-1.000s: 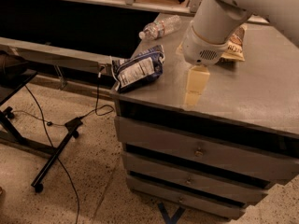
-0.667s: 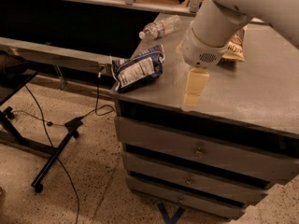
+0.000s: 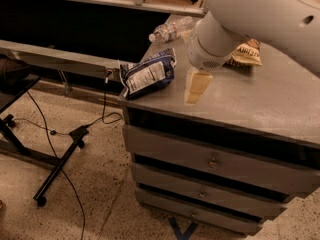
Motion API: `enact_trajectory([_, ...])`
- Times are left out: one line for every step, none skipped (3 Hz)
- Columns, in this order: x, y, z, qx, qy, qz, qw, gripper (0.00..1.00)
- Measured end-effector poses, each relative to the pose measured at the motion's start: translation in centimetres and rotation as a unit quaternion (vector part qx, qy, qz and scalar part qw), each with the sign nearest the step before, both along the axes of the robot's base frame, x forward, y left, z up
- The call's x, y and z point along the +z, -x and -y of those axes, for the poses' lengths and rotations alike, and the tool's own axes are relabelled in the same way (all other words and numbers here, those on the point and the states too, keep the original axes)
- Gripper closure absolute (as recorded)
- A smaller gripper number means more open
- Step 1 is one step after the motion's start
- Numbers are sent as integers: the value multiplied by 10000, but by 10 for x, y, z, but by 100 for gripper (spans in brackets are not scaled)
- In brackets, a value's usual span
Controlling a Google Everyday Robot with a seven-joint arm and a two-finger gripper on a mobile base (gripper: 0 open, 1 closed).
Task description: Pick blue chip bag
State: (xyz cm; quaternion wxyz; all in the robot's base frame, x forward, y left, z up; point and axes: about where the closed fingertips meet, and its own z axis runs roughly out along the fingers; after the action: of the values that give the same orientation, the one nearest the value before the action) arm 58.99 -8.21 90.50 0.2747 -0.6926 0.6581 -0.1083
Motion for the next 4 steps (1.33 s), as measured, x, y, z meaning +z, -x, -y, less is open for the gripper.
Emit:
enact_trajectory([9, -25, -10, -19, 171, 258, 9995, 0])
enact_trajectory([8, -51, -17, -13, 289, 233, 9993, 0])
enact_trajectory([-3, -78, -23, -33, 456, 203, 9987, 0])
enact_trajectory([-19, -97, -36, 207, 484, 237, 9983, 0])
